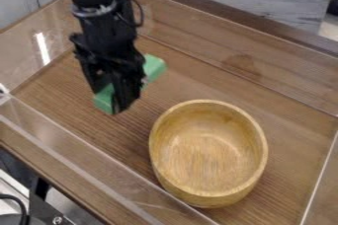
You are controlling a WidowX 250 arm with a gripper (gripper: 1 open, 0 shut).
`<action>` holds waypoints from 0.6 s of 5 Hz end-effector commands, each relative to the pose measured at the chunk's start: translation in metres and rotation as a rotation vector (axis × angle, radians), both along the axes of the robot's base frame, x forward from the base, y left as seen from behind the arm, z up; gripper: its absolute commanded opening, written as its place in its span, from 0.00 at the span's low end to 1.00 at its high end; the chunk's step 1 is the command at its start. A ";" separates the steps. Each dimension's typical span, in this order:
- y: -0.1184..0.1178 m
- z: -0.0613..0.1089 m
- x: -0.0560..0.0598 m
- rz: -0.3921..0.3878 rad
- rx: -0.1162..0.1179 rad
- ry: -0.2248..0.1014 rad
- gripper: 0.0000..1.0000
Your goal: Remove the green block from inside the brown bowl and put it on the table
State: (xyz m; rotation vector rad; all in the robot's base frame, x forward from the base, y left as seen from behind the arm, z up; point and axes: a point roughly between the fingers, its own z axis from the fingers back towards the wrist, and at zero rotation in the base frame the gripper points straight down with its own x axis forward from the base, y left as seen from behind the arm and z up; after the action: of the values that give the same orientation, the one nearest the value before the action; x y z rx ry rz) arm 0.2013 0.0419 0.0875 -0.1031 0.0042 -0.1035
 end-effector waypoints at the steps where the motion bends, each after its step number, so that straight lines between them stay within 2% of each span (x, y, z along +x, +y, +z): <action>1: -0.002 -0.002 0.008 -0.016 0.024 -0.032 0.00; 3: -0.003 -0.010 0.012 -0.023 0.030 -0.026 0.00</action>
State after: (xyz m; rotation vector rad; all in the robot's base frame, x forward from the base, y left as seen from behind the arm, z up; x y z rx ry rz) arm 0.2070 0.0390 0.0702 -0.0852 0.0165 -0.1168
